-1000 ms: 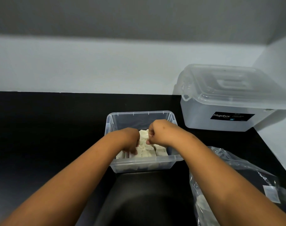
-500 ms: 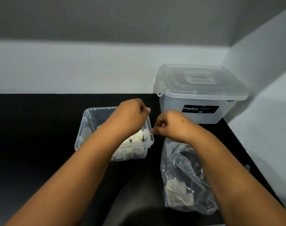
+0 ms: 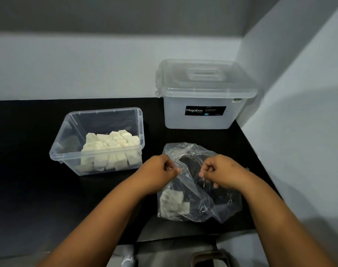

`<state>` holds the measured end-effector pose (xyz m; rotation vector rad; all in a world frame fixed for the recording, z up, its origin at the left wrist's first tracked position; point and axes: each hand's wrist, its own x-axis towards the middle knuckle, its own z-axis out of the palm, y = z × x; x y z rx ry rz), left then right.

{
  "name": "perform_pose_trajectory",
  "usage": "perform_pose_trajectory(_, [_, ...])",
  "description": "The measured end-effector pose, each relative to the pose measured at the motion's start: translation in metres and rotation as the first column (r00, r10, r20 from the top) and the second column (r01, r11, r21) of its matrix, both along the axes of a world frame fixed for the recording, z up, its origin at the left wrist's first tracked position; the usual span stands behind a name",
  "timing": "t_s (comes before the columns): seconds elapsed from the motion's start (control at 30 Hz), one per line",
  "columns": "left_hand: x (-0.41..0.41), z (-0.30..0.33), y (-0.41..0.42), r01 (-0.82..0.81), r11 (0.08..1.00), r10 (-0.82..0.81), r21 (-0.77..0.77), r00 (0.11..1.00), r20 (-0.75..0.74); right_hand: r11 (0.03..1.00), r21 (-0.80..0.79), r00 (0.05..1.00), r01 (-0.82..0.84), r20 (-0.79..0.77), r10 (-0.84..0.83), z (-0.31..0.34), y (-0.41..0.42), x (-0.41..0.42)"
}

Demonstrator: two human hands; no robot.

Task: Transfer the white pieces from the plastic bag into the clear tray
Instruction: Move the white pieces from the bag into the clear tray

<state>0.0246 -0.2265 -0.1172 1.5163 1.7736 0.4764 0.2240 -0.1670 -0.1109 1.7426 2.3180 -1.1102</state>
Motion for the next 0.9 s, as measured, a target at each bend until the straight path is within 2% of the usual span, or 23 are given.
perform_pose_trajectory(0.13, [-0.005, -0.035, -0.015, -0.167, 0.986, 0.166, -0.011, 0.984, -0.065, 1.000, -0.007, 0.999, -0.026, 0.047, 0.026, -0.026, -0.006, 0.001])
perform_pose_trajectory(0.23, [-0.006, -0.052, -0.029, -0.264, 0.963, 0.259, -0.059, 0.962, -0.089, 0.996, -0.017, 0.996, -0.086, 0.018, 0.087, -0.039, -0.011, -0.006])
perform_pose_trajectory(0.3, [-0.005, -0.062, -0.038, -0.273, 0.954, 0.264, -0.128, 0.961, -0.082, 0.993, -0.021, 0.992, -0.119, -0.043, 0.118, -0.047, -0.015, -0.012])
perform_pose_trajectory(0.43, [-0.002, -0.075, -0.044, -0.304, 0.940, 0.310, -0.158, 0.951, 0.015, 0.987, 0.038, 0.969, -0.157, -0.188, 0.161, -0.058, -0.019, -0.023])
perform_pose_trajectory(0.63, [0.001, -0.082, -0.048, -0.453, 0.874, 0.486, -0.179, 0.829, 0.276, 0.942, 0.133, 0.934, -0.307, -0.147, 0.325, -0.070, -0.018, -0.036])
perform_pose_trajectory(0.9, [0.003, -0.087, -0.051, -0.532, 0.829, 0.549, -0.174, 0.713, 0.436, 0.916, 0.065, 0.915, -0.395, -0.068, 0.399, -0.077, -0.014, -0.043])
